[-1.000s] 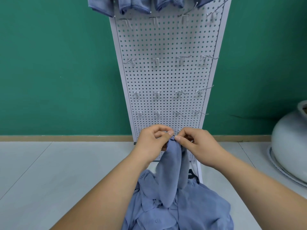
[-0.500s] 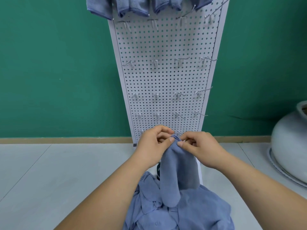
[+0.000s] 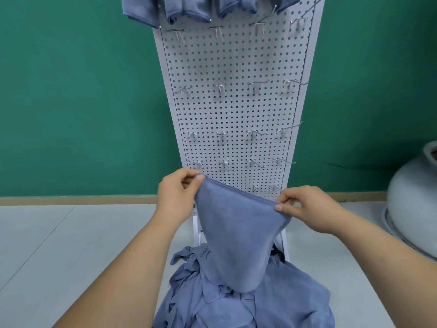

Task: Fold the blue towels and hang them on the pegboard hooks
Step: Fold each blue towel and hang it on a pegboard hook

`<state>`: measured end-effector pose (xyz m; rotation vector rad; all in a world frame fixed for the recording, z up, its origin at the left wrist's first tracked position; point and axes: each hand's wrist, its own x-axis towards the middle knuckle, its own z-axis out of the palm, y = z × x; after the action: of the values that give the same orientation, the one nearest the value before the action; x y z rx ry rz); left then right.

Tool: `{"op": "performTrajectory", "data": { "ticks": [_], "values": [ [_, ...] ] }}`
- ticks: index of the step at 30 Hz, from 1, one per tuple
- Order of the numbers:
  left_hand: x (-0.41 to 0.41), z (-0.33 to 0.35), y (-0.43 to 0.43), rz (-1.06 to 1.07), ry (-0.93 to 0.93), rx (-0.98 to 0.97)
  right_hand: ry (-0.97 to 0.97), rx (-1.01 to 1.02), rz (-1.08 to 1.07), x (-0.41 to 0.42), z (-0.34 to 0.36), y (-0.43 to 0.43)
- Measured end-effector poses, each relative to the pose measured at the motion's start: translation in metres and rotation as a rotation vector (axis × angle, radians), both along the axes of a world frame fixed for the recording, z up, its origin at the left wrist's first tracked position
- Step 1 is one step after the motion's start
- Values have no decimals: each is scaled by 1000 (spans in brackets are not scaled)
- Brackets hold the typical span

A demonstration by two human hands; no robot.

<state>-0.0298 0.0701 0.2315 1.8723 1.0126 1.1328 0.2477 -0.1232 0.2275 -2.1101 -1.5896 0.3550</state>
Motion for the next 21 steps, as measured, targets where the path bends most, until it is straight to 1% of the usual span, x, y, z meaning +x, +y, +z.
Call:
{"op": "performTrajectory", "data": {
  "ticks": [1, 3, 5, 7, 8, 11, 12, 14, 17, 19, 21],
  "values": [
    [-6, -1, 5, 33, -8, -5, -39, -9, -33, 8, -1, -3],
    [-14, -6, 12, 67, 34, 5, -132, -7, -75, 19, -2, -6],
    [-16, -10, 15, 79, 95, 22, -245, 36, -43, 23, -3, -7],
    [-17, -14, 18, 99, 109, 30, -264, 66, 16, 23, -2, -8],
    [-18, -14, 19, 109, 106, 32, -281, 44, 14, 22, -2, -9],
    [-20, -14, 19, 98, 124, 43, -411, -68, -126, 25, -4, -12],
    [-19, -15, 18, 83, 143, 49, -438, -55, -177, 27, -6, -12],
    [-17, -16, 15, 64, 190, 60, -418, 63, -244, 29, -7, -10],
    [-16, -16, 15, 74, 256, 69, -290, 286, -295, 30, 3, -13],
    [-17, -16, 15, 81, 297, 64, -290, 351, -308, 28, 9, -18],
    [-15, -15, 13, 83, 326, 73, -331, 377, -306, 26, 12, -21]
  ]
}}
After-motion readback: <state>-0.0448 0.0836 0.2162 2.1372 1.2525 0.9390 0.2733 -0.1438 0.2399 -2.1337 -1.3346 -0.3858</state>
